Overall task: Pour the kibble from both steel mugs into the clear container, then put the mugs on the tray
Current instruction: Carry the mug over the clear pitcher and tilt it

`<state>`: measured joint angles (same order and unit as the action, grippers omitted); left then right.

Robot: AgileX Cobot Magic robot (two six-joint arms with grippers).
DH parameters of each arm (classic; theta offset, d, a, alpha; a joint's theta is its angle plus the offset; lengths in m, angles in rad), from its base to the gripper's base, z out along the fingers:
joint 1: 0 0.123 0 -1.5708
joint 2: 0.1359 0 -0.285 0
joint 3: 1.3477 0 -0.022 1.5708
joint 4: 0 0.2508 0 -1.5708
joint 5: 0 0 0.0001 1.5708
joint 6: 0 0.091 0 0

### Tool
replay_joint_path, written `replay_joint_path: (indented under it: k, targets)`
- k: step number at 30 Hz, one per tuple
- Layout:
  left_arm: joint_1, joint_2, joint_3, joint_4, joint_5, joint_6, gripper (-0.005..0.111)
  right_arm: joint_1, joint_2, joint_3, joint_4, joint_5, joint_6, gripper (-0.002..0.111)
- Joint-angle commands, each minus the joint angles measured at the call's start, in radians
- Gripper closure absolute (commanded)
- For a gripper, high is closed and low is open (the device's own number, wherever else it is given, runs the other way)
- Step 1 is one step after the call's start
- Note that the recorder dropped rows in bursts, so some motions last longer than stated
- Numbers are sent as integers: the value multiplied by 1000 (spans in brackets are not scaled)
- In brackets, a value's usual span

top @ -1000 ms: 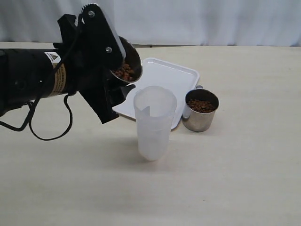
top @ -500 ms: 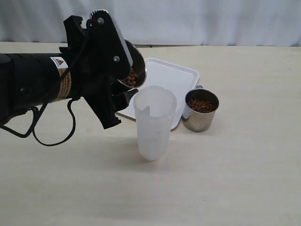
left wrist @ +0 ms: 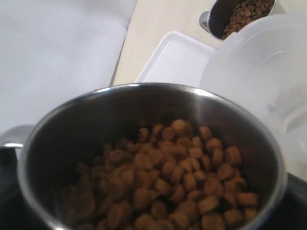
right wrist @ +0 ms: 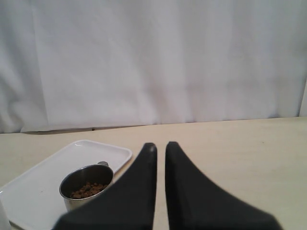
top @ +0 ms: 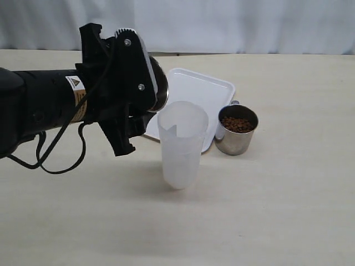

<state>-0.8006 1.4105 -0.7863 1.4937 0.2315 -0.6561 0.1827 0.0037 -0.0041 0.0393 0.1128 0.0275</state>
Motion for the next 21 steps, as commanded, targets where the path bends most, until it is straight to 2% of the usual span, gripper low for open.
replay_joint_path:
  k: [1,5,13,21]
  targets:
    - [-3,-3,-43,12,-5,-2,107,-6,-4,4,5,-11,-4,103]
    - [-3,-3,-86,16,-2,-1,107,-6,-4,4,5,-11,-4,103]
    - [-3,42,-92,24,2,31,107,-6,-4,4,5,-11,-4,103]
    - [-3,96,-92,114,2,31,107,-6,-4,4,5,-11,-4,103]
